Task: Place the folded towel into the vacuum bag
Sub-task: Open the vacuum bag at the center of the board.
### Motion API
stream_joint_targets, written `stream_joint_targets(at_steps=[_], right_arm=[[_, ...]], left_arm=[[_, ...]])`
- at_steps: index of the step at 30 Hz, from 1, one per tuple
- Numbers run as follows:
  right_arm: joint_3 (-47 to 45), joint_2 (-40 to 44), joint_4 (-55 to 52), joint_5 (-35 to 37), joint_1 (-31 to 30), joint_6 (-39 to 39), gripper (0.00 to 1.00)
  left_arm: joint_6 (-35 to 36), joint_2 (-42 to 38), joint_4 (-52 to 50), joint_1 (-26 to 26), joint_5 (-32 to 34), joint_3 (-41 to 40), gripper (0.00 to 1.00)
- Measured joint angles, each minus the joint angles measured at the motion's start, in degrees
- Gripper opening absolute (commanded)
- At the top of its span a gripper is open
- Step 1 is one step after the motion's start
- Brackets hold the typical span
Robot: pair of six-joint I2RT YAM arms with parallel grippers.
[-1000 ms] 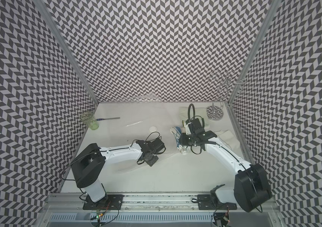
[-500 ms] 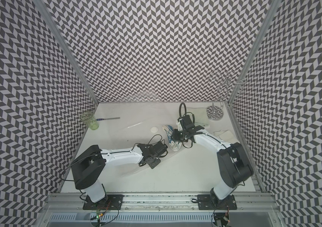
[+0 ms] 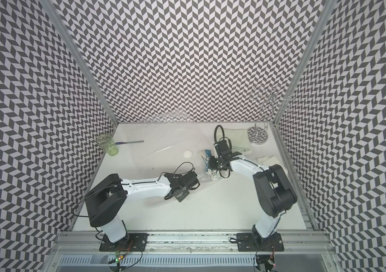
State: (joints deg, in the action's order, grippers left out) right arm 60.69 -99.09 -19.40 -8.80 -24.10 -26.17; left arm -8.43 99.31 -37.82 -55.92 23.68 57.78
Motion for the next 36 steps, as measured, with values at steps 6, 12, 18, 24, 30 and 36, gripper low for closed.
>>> stream_joint_targets(at_steps=[6, 12, 18, 24, 30, 36], right_arm=[[0.1, -0.1, 0.0, 2.3, 0.5, 0.9, 0.00], [3.4, 0.5, -5.1, 3.6, -1.9, 3.2, 0.00], [7.0, 14.2, -13.9, 2.8, -5.8, 4.8, 0.00], [5.2, 32.5, -18.8, -1.5, -5.3, 5.6, 0.00], [-2.2, 38.1, -23.9, -8.5, -12.8, 3.5, 0.00], [-1.8, 36.2, -23.9, -11.3, -13.2, 1.5, 0.00]], left_arm=[[-0.9, -0.3, -1.1, 1.6, -0.5, 0.0, 0.10], [-0.2, -5.5, 0.7, 3.0, -9.9, 0.0, 0.00], [-1.2, -10.3, 5.2, 4.2, -17.3, -0.2, 0.00], [-4.6, -15.5, 10.0, 5.9, -20.5, -2.1, 0.00], [-7.1, -17.0, 13.7, 6.0, -22.0, -2.1, 0.00], [-8.1, -17.0, 14.6, 5.2, -23.1, -2.1, 0.00]])
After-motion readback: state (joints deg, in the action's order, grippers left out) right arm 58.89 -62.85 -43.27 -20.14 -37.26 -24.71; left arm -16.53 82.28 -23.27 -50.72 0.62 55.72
